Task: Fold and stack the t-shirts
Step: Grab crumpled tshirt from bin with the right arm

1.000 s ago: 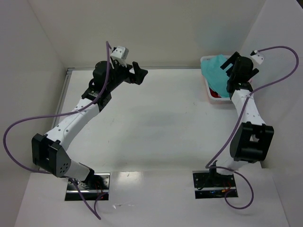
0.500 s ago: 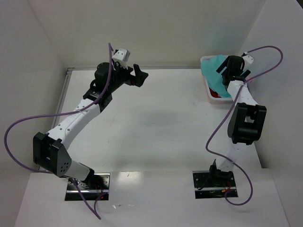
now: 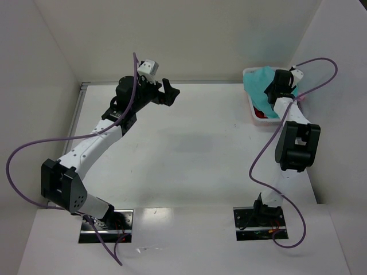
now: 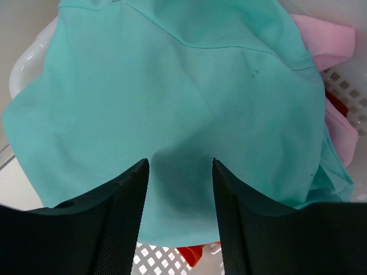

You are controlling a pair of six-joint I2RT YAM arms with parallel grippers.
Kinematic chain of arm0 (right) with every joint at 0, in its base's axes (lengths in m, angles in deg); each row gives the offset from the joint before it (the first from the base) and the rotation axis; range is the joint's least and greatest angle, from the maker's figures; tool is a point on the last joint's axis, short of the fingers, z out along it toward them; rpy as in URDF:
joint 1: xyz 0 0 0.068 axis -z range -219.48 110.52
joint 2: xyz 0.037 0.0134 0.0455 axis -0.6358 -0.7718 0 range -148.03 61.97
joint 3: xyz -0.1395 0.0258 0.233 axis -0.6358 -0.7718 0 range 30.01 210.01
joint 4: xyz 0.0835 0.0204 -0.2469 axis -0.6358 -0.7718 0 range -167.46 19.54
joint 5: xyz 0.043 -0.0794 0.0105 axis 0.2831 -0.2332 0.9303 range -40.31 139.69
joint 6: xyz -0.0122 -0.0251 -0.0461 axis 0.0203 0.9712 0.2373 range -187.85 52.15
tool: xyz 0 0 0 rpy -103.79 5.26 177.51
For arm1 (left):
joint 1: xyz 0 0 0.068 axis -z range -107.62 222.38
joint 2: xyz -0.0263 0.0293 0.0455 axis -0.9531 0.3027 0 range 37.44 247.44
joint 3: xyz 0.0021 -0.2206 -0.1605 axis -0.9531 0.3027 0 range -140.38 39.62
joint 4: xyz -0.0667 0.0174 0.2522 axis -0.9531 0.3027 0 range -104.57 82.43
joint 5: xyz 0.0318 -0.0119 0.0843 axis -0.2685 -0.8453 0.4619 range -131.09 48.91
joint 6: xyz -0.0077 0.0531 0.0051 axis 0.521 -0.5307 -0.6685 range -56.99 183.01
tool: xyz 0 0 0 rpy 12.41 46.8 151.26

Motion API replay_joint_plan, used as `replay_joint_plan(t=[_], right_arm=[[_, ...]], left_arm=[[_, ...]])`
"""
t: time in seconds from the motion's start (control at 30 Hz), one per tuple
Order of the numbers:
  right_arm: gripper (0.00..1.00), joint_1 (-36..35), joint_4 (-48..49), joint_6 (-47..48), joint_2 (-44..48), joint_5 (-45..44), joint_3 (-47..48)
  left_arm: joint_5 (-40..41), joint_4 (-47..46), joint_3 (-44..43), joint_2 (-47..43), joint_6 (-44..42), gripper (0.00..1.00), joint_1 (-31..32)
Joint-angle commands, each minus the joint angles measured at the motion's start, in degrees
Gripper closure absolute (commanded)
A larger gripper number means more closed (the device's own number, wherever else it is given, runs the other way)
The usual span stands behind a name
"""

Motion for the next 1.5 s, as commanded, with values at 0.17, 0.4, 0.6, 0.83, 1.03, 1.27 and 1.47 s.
replay_joint_plan(t=[0.17, 0.4, 0.6, 0.83, 1.03, 1.27, 1.47], right_arm=[[0.25, 0.4, -1.2, -0.5, -4.3, 1.5, 5.1], [0.76, 0.4, -0.7, -0.6, -4.3, 1.5, 4.6], [0.92, 0.4, -0.2, -2.3, -0.9, 1.5, 3.0], [0.92, 0.4, -0.2, -2.3, 7.4, 5.6, 3.0], [0.89, 0.4, 1.6, -1.8, 17.2, 10.7, 3.9], [0.89, -1.8, 1.8, -1.3, 24.1, 16.9, 5.7], [0.92, -6.3, 2.6, -3.1, 28.6, 23.9, 7.4]], left_arm=[[-0.8, -2.2, -0.3, 1.0, -2.3, 0.00, -0.3], [-0.8, -2.2, -0.8, 2.0, -2.3, 0.00, -0.8], [-1.3, -2.2, -0.8, 2.5, -1.8, 0.00, -0.8], [-1.8, -2.2, -0.8, 2.0, -1.8, 0.00, -0.8], [-4.3, -3.8, -0.3, 2.0, -0.5, 0.00, -0.8], [-6.1, -6.3, 1.0, 2.0, 1.1, 0.00, -0.8], [-8.2, -7.5, 2.1, 1.4, 2.4, 0.00, -0.8]])
